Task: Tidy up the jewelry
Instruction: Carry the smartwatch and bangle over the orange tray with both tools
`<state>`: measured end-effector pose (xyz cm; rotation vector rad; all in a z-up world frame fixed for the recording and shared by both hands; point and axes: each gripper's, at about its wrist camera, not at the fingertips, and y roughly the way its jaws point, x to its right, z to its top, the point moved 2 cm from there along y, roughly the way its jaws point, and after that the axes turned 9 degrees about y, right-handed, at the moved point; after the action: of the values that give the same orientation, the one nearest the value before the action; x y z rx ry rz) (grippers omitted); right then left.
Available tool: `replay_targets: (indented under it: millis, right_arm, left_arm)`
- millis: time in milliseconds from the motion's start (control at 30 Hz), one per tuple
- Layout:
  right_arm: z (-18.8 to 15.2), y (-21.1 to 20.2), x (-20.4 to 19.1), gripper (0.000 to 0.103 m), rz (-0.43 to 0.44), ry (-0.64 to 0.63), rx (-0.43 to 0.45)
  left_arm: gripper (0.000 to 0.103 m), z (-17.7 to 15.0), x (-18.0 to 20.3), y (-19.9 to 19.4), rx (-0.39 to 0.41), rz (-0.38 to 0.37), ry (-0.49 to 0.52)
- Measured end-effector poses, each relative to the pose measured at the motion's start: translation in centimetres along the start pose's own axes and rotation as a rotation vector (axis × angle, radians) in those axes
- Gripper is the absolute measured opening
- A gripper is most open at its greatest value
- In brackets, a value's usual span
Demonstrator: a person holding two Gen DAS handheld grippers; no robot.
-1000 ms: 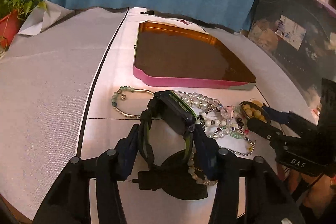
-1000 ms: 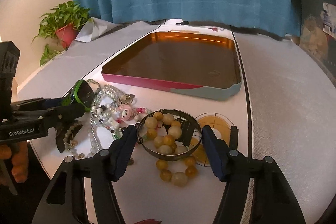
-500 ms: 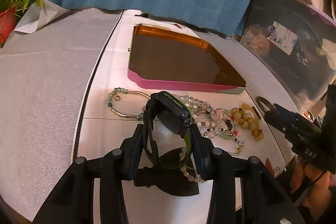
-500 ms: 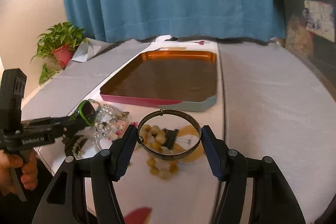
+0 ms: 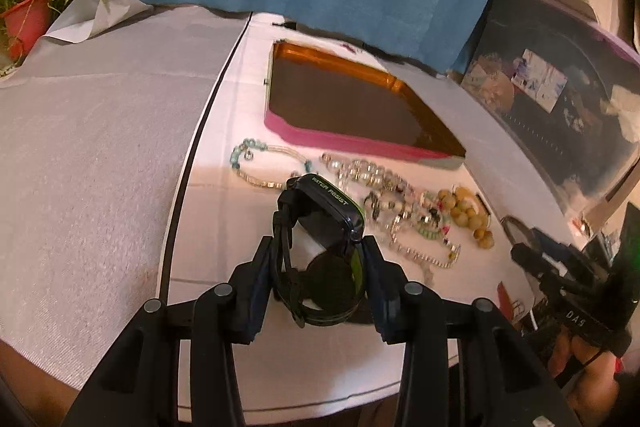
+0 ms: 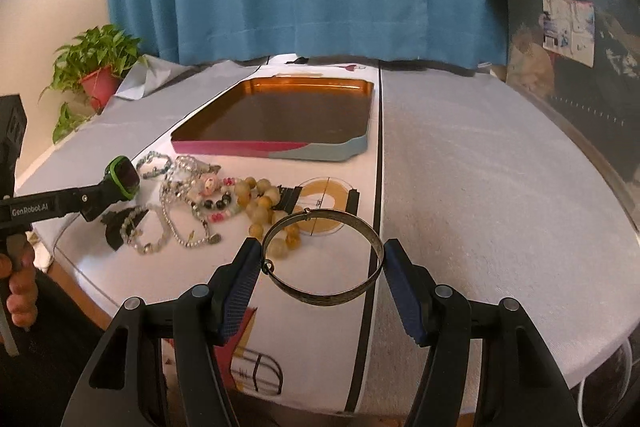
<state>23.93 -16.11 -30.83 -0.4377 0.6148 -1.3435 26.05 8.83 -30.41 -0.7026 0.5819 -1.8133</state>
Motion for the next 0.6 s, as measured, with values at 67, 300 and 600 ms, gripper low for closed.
replay_targets:
  millis: [67, 300, 600]
  right_arm:
    - [-0.3, -0.2, -0.3, 0.063, -0.005, -0.022, 0.003]
    - [-0.7, -0.8, -2.1, 0.063, 0.029, -0.127, -0.015]
    - [-0.1, -1.3, -2.4, 0.063, 0.04, -0.103, -0.016]
  left_arm:
    - [0.038, -0.2, 0.1, -0.1, -0.003, 0.012, 0.026]
    - [0.038, -1.0, 0.0, -2.4, -0.01, 0.148, 0.06]
    - [0.038, -1.4, 0.3, -4.2, -0.017, 0.189, 0.046]
